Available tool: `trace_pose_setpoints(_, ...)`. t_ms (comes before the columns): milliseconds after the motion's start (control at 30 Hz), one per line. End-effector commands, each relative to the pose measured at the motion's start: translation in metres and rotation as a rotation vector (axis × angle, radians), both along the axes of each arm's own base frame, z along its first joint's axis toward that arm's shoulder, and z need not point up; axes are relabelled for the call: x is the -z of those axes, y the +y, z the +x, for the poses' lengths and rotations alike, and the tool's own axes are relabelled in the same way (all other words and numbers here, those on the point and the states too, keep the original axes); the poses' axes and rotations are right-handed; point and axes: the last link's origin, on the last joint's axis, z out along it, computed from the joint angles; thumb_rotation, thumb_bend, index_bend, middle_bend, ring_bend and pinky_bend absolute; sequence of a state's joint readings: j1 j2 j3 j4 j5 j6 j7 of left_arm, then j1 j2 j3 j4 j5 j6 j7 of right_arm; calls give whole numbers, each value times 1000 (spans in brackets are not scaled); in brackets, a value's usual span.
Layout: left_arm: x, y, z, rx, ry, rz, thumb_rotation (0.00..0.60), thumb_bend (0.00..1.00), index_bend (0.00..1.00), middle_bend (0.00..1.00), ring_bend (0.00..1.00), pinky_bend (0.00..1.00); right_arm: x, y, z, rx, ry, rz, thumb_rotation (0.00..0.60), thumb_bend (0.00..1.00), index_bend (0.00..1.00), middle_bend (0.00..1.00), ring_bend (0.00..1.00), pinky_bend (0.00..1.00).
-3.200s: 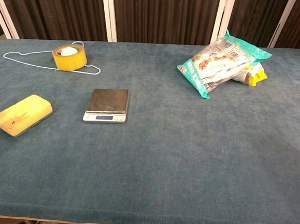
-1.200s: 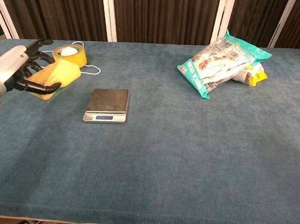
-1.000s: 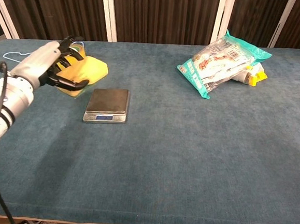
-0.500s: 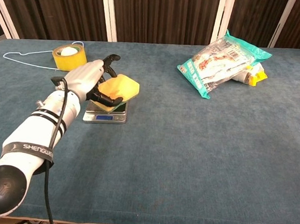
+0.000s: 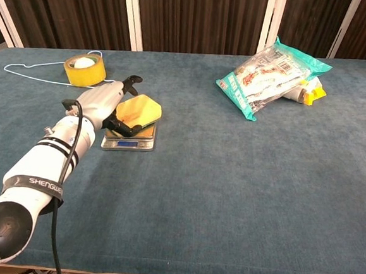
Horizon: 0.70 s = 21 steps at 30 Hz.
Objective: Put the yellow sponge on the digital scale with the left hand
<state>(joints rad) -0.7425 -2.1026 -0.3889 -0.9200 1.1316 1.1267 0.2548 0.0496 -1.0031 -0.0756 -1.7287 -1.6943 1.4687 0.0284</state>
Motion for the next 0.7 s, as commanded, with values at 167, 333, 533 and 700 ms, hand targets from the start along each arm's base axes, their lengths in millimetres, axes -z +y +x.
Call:
trace_pose_setpoints(167,-15,-8,4,57,-18,41,600,319,0,130,34,148,1,0,0,-1,5,1,600,195,0,0,0,0)
trace_pose_setpoints(333,-50,-53,-12,249,4,79,600,315,0,108,9,111,3,1,1,-5,9,14,600,194,0,0,0,0)
trace_pose_setpoints(533,-122,-148,-94,345,26,82,600,305,0,52,0,61,8,2,2,-2,26,21,600,195,0,0,0,0)
trace_pose_setpoints(700,-155,-190,-163,239,93,30,600,308,0,62,0,50,12,2,4,11,46,13,600,195,0,0,0,0)
